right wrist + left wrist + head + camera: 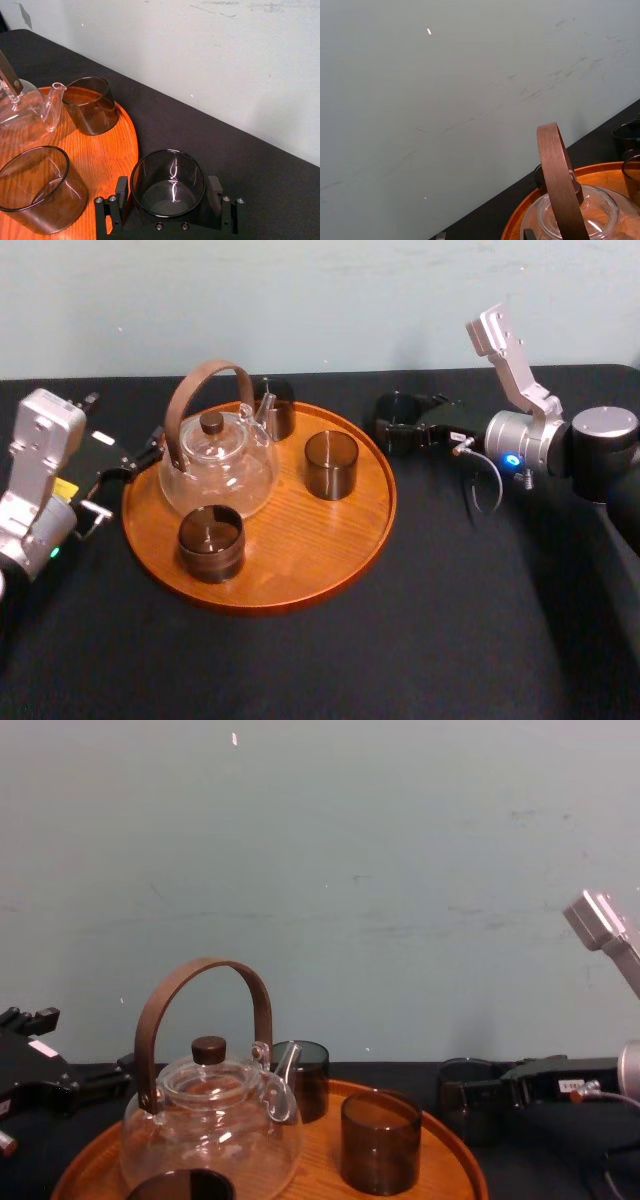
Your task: Pick up the glass from the table and place it on the tray.
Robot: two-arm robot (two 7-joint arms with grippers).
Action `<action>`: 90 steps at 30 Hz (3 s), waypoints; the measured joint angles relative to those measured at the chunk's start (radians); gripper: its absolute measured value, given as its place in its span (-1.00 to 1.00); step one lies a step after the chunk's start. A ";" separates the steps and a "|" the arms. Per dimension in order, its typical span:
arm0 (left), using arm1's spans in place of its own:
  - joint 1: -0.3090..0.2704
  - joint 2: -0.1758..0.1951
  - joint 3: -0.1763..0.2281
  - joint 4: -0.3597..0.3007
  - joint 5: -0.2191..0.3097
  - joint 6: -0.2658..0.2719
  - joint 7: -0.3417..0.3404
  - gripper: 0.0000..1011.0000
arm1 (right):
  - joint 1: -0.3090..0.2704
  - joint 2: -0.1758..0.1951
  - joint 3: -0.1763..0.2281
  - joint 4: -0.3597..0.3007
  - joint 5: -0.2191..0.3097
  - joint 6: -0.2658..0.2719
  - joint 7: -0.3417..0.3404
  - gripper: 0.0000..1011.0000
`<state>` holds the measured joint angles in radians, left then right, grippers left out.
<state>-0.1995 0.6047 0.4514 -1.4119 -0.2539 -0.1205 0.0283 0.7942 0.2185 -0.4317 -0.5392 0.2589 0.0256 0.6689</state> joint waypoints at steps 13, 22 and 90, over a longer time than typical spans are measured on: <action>0.000 0.000 0.000 0.000 0.000 0.000 0.000 0.98 | 0.000 0.001 -0.002 0.000 0.002 0.000 0.001 0.80; 0.000 0.000 0.000 0.000 0.000 0.000 0.000 0.98 | 0.000 0.001 -0.003 0.000 0.004 0.000 0.002 0.78; 0.000 0.000 0.000 0.000 0.000 0.000 0.000 0.98 | -0.341 0.263 -0.125 -0.728 0.130 0.194 0.049 0.78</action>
<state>-0.1996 0.6047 0.4514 -1.4120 -0.2539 -0.1205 0.0283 0.4528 0.4815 -0.5568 -1.2669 0.3891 0.2196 0.7175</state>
